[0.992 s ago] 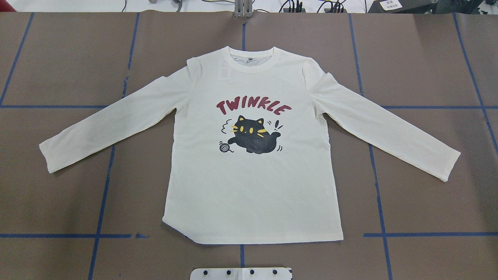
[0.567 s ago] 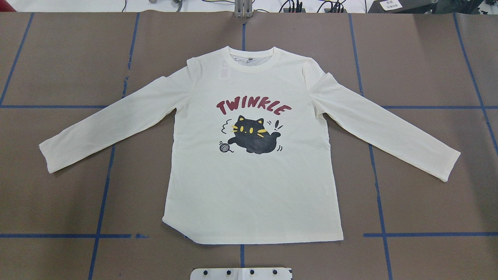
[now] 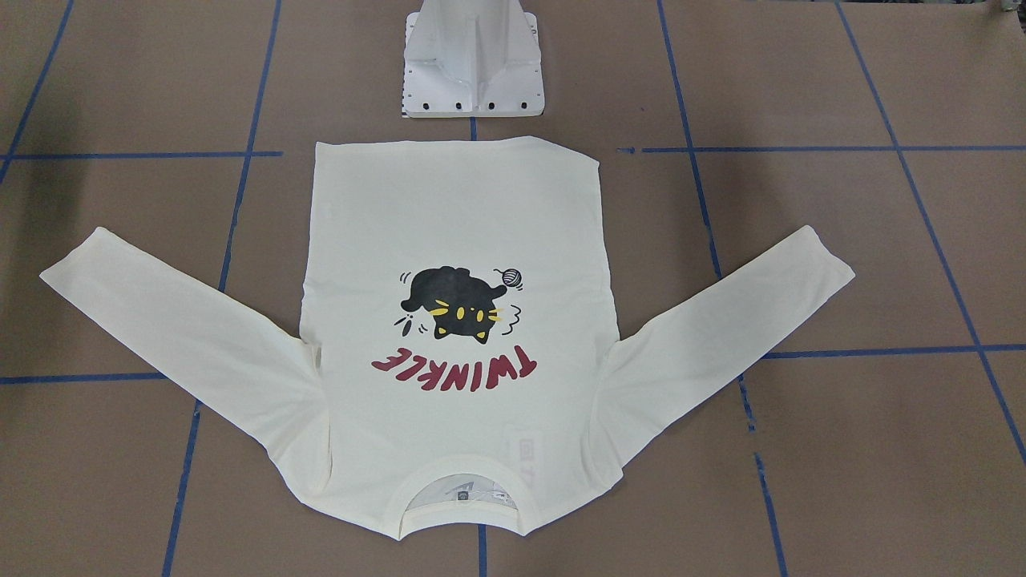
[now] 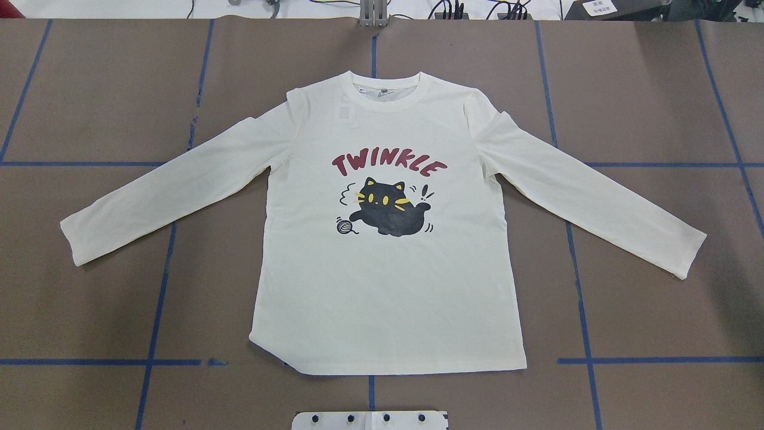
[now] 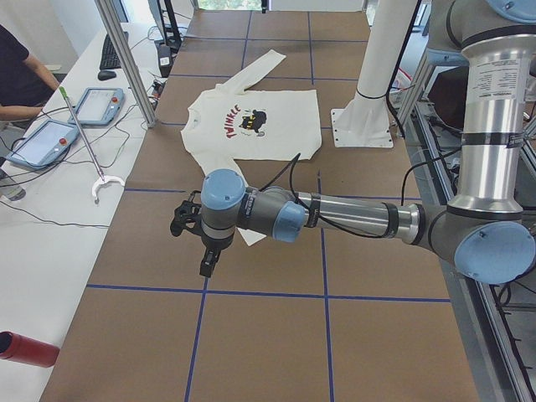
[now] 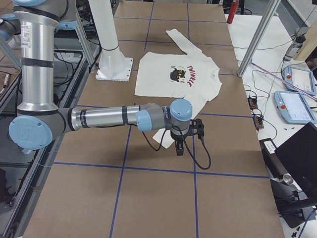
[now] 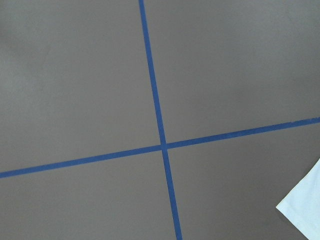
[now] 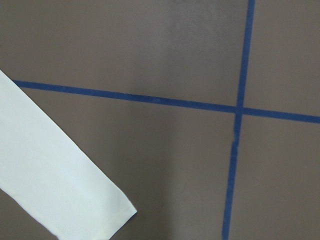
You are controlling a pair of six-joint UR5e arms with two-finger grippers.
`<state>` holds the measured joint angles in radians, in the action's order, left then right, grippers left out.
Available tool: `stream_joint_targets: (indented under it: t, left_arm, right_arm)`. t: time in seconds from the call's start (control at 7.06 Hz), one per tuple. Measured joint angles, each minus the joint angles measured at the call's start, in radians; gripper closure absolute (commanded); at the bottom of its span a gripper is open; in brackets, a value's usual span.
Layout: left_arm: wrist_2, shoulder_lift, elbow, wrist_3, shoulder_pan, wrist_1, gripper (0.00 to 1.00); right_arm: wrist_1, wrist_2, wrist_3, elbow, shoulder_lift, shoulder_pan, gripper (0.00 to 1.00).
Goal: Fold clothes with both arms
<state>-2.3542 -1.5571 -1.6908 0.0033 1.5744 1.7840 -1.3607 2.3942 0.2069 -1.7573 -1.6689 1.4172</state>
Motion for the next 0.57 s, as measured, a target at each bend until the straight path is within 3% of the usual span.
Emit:
stream_joint_targets:
  t: [0.14,0.28,0.42,0.57]
  left_arm:
    - [-0.007,-0.001,-0.007,-0.005,-0.004,0.015,0.00]
    - [-0.036,-0.004,-0.015,-0.009,-0.005,0.019,0.00]
    - [-0.076,-0.004,-0.016,-0.013,-0.005,0.021,0.00]
    - [-0.096,-0.003,-0.016,-0.014,-0.006,0.022,0.00]
  right_arm:
    - [0.203,-0.036,0.223,-0.006,-0.035,-0.107,0.00]
    - [0.327,-0.125,0.426,-0.011,-0.048,-0.247,0.00]
    - [0.381,-0.244,0.555,-0.014,-0.051,-0.378,0.00]
    - [0.400,-0.308,0.615,-0.012,-0.052,-0.446,0.00]
